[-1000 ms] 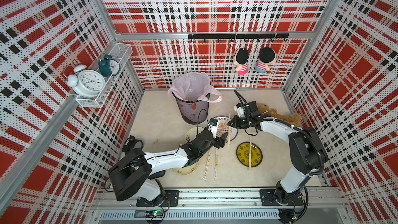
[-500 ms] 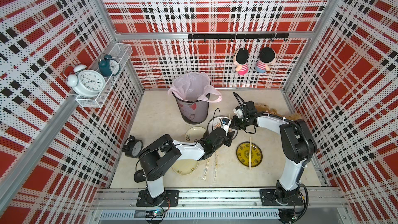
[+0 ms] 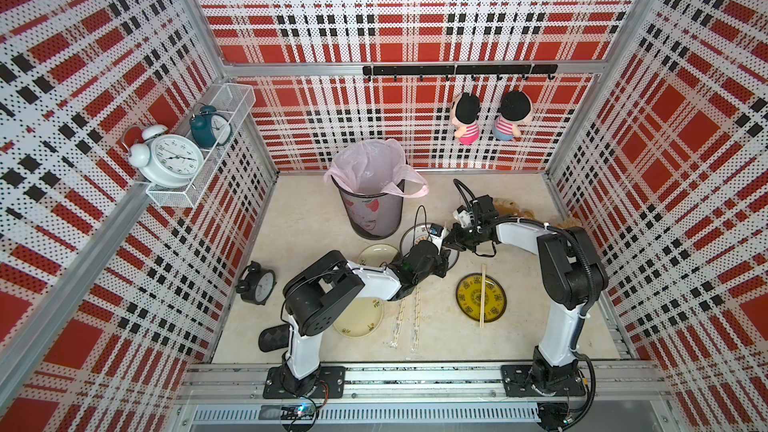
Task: Remove the packaging of disposable chopsticks
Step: Place the disposable chopsticks on the plate.
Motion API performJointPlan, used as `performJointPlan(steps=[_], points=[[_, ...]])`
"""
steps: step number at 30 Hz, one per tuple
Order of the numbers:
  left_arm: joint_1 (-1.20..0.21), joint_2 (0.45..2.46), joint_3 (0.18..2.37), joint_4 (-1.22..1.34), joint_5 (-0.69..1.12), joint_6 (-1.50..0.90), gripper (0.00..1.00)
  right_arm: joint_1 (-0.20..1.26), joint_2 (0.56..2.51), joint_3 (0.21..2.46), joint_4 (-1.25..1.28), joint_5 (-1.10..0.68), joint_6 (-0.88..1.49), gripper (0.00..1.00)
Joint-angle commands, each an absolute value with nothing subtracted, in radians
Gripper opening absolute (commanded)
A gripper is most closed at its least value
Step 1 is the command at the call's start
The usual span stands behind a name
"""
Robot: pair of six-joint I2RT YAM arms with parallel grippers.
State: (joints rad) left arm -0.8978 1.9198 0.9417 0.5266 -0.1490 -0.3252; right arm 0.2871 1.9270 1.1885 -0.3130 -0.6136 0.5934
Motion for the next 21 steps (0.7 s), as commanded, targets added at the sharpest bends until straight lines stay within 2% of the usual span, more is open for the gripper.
performJointPlan(steps=[1, 6, 10, 21], points=[[-0.896, 1.94, 0.957, 0.52, -0.119, -0.333, 0.3, 0.279, 1.952, 1.212, -0.296, -0.626, 0.596, 0.03], [-0.896, 1.969, 0.986, 0.493, -0.108, -0.337, 0.3, 0.278, 1.953, 1.212, -0.296, -0.623, 0.595, 0.04], [-0.897, 1.988, 0.999, 0.485, -0.102, -0.338, 0.25, 0.278, 1.962, 1.212, -0.291, -0.623, 0.595, 0.06], [-0.881, 2.013, 1.022, 0.472, -0.078, -0.344, 0.24, 0.276, 1.973, 1.215, -0.291, -0.62, 0.593, 0.11]])
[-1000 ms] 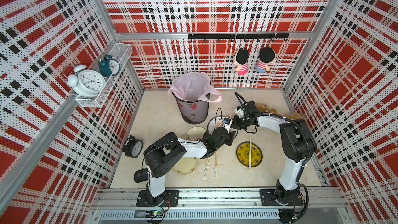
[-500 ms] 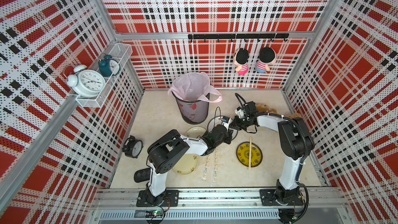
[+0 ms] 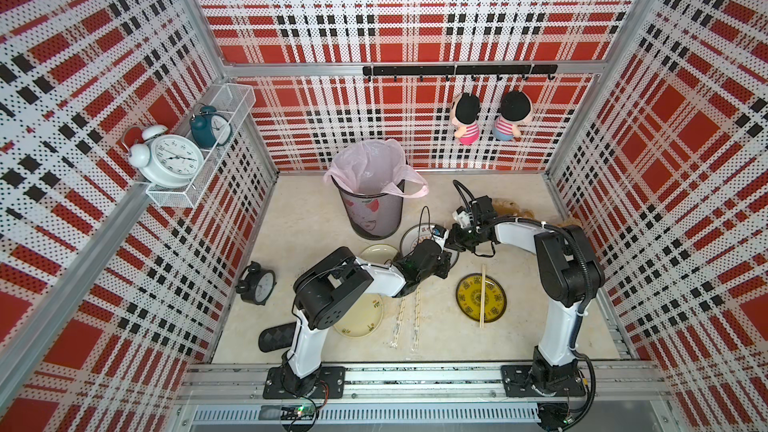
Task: Remove the packaging of disposable chopsticks
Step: Place the disposable chopsticks on the plate.
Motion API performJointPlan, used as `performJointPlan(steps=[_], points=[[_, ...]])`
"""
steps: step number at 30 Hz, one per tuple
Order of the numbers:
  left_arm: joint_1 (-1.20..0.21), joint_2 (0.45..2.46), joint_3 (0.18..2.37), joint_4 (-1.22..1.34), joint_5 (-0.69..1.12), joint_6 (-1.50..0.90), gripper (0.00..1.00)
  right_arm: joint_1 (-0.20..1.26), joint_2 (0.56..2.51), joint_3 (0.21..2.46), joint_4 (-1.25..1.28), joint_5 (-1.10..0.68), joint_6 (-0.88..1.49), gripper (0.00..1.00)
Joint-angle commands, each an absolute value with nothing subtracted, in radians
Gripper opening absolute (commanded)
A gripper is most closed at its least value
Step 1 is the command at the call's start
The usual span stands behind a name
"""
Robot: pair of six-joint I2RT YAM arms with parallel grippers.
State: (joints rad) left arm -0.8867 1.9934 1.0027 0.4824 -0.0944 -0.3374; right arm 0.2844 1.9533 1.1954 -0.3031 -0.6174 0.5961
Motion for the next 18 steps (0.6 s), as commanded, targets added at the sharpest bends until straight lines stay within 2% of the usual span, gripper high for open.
performJointPlan(steps=[1, 14, 18], points=[[-0.881, 2.011, 1.023, 0.472, -0.078, -0.342, 0.24, 0.276, 1.974, 1.215, -0.291, -0.621, 0.592, 0.13], [-0.877, 2.016, 1.023, 0.475, -0.069, -0.339, 0.23, 0.273, 1.97, 1.207, -0.281, -0.623, 0.587, 0.18], [-0.877, 1.985, 1.019, 0.48, -0.076, -0.336, 0.28, 0.274, 1.949, 1.2, -0.265, -0.628, 0.581, 0.23]])
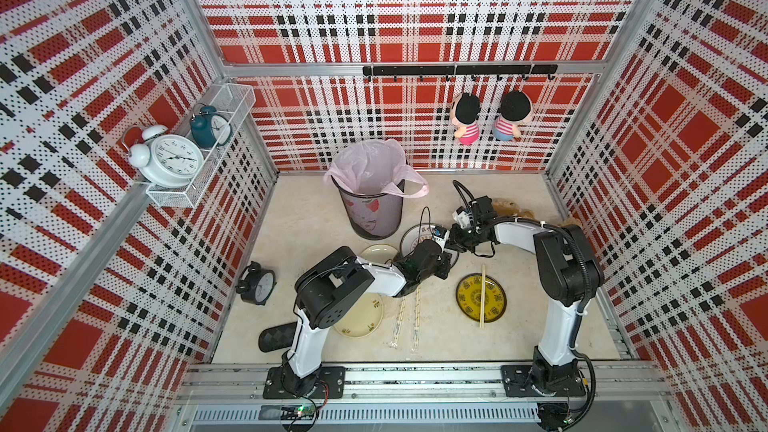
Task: Remove the packaging of disposable chopsticks
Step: Place the disposable chopsticks on the plate.
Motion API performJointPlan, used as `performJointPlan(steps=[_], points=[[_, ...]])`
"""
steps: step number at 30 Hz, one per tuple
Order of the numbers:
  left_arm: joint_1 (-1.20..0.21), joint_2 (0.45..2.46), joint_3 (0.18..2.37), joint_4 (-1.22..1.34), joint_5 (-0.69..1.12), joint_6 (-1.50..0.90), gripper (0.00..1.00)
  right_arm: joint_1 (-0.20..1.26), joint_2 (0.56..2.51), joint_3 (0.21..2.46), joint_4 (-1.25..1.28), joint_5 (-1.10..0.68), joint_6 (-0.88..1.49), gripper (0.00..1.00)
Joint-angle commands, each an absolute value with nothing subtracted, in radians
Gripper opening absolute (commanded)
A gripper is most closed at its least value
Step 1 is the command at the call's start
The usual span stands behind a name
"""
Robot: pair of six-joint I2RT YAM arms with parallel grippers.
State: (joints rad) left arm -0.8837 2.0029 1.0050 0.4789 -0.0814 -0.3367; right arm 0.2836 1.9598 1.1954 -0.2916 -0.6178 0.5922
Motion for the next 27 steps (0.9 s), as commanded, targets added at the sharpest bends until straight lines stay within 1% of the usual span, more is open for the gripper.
performJointPlan(steps=[1, 5, 8, 14, 16, 19, 21, 24, 27], points=[[-0.877, 1.975, 1.015, 0.48, -0.076, -0.337, 0.29, 0.273, 1.944, 1.199, -0.262, -0.625, 0.583, 0.25], [-0.877, 1.925, 0.992, 0.479, -0.098, -0.334, 0.35, 0.274, 1.922, 1.196, -0.276, -0.584, 0.582, 0.29], [-0.875, 1.887, 0.972, 0.472, -0.115, -0.329, 0.42, 0.274, 1.915, 1.198, -0.292, -0.558, 0.574, 0.31], [-0.864, 1.789, 0.906, 0.472, -0.14, -0.33, 0.49, 0.276, 1.866, 1.18, -0.293, -0.503, 0.567, 0.39], [-0.857, 1.757, 0.877, 0.475, -0.138, -0.33, 0.5, 0.278, 1.837, 1.163, -0.283, -0.476, 0.566, 0.41], [-0.844, 1.71, 0.816, 0.503, -0.126, -0.34, 0.51, 0.299, 1.774, 1.139, -0.276, -0.389, 0.56, 0.41], [-0.833, 1.678, 0.772, 0.529, -0.111, -0.348, 0.51, 0.338, 1.721, 1.127, -0.282, -0.274, 0.56, 0.41], [-0.81, 1.641, 0.696, 0.58, -0.064, -0.364, 0.51, 0.404, 1.671, 1.123, -0.283, -0.13, 0.56, 0.37], [-0.789, 1.605, 0.624, 0.636, -0.023, -0.396, 0.51, 0.459, 1.675, 1.141, -0.285, -0.055, 0.56, 0.33]])
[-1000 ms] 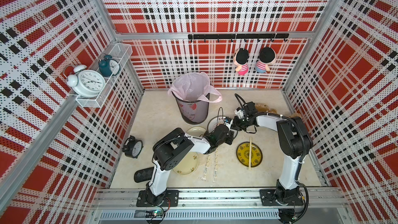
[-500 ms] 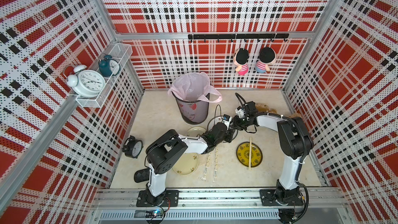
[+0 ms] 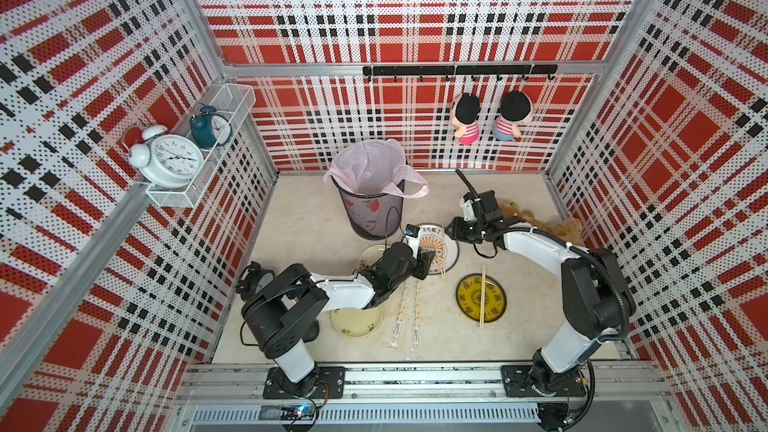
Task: Remove the packaging of disposable chopsticks
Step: Place the disposable chopsticks on the plate, then pick up the chopstick from the plate.
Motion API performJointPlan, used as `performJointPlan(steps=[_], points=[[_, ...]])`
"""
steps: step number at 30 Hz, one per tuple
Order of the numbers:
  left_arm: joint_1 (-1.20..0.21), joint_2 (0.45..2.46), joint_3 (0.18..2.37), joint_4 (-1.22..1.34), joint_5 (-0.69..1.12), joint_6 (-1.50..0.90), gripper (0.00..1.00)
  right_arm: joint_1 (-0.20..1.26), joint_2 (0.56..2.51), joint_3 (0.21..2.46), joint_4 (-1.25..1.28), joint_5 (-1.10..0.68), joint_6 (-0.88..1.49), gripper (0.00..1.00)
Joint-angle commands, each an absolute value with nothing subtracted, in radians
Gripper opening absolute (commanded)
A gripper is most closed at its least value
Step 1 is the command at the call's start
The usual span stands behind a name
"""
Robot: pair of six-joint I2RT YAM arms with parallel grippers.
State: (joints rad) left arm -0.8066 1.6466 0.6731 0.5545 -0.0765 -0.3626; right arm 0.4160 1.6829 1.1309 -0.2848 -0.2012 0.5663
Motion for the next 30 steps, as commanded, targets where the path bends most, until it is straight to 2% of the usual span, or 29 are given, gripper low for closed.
performJointPlan(steps=[1, 17, 30], points=[[-0.786, 1.595, 0.607, 0.647, -0.021, -0.398, 0.51, 0.475, 1.685, 1.152, -0.291, -0.035, 0.545, 0.33], [-0.785, 1.445, 0.433, 0.724, -0.031, -0.417, 0.5, 0.624, 1.885, 1.331, -0.471, 0.193, 0.541, 0.3], [-0.779, 1.433, 0.385, 0.778, -0.031, -0.433, 0.51, 0.643, 1.99, 1.379, -0.497, 0.177, 0.546, 0.29]])
